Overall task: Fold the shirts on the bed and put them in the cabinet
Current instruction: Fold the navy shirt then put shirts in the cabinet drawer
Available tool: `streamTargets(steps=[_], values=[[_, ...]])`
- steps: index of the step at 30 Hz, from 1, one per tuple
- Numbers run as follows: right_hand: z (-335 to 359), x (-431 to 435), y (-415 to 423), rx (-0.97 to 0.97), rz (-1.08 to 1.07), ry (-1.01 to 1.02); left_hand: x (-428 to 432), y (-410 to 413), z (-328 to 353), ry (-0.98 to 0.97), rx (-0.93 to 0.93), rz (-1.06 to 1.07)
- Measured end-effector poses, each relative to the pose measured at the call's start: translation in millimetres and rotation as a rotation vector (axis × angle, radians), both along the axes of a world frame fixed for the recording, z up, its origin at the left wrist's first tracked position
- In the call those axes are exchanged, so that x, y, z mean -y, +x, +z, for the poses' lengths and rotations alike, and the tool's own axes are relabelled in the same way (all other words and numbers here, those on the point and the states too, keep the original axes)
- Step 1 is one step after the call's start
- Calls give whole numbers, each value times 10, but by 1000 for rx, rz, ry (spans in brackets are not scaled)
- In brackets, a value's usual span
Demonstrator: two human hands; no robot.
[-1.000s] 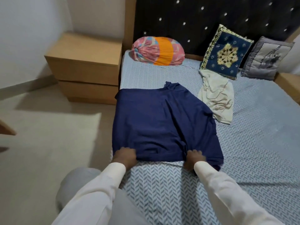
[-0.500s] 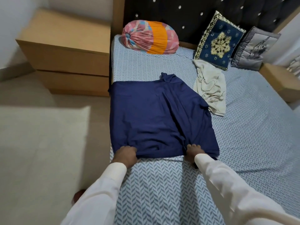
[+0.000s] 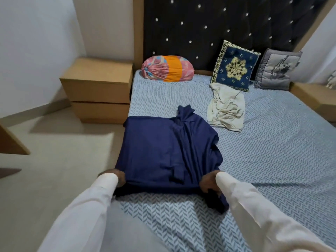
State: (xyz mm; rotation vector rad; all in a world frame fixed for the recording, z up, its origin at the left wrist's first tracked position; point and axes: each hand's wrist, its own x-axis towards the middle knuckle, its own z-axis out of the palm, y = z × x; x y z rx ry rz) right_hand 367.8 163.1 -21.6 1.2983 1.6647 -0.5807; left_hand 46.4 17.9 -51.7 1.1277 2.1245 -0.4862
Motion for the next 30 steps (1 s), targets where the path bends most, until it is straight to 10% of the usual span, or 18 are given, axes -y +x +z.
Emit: streamTargets(steps=[4, 7, 10, 16, 23, 26, 30], values=[[-28, -67, 145, -63, 253, 117, 23, 22, 166, 117, 118, 267], [295, -341, 96, -241, 213, 216, -312, 225, 504, 423, 810, 950], [710, -899, -85, -791, -417, 369, -918, 267, 1101, 894, 1108, 1149], [2261, -1905, -388, -1798, -1130, 883, -2026, 104, 2727, 1394, 1371, 892], [2597, -1867, -103, -1592, -648, 1347, -2185, -85, 2860, 1528, 778, 583], [2189, -1807, 73, -1471, -484, 1338, -2107, -173, 2311, 1314, 175, 399], [1668, -1697, 296, -1154, -266, 1340, -1761, -57, 1594, 1022, -129, 193]])
